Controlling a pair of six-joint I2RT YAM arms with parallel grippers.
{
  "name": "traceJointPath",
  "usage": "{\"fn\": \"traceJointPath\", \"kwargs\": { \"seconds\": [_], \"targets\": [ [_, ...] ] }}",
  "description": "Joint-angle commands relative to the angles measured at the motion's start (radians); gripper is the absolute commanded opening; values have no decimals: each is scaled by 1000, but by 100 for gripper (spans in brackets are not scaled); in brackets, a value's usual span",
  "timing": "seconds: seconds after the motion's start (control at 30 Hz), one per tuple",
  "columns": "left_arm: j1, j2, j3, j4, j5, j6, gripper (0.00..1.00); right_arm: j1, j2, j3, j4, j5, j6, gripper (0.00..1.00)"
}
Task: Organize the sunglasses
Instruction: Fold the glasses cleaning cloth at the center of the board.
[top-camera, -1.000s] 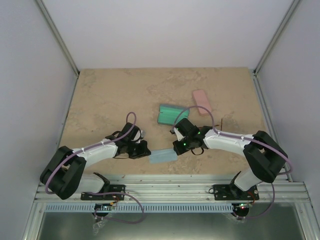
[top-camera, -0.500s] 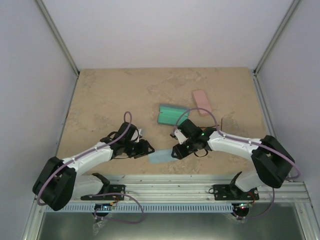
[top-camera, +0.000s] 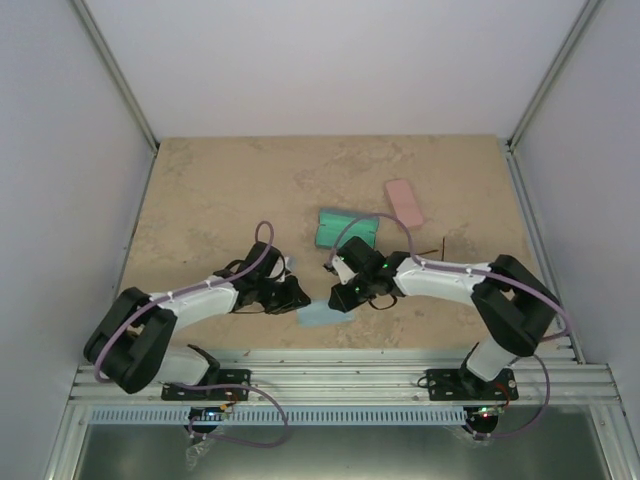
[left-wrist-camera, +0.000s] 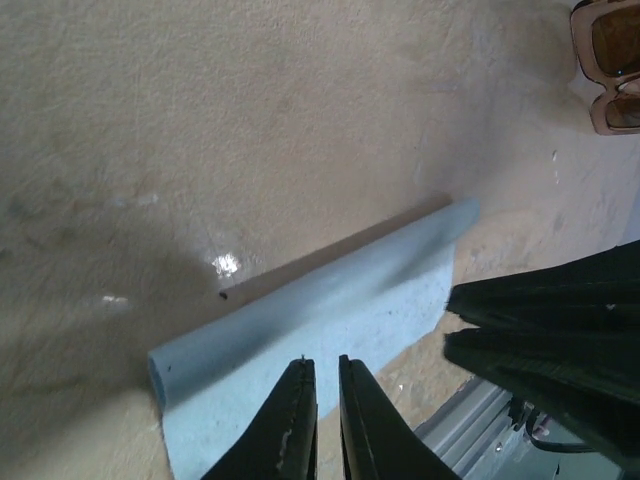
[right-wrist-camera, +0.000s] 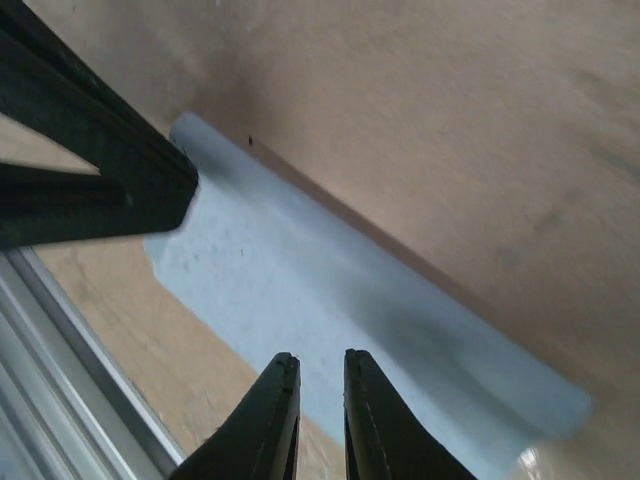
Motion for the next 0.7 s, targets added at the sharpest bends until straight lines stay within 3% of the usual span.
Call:
{"fn": "traceJointPath", "kwargs": {
  "seconds": [0.0,0.27,0.67],
  "targets": [
    [-12,50,24,92,35,-30,10,12,85,50,109,-36,58,15],
    [-14,100,28,35,-46,-39,11,11,160,55,101,1,74,20],
    [-15,102,31,-121,-197,-41,27,12,71,-31,20,247,103,49]
  ]
}}
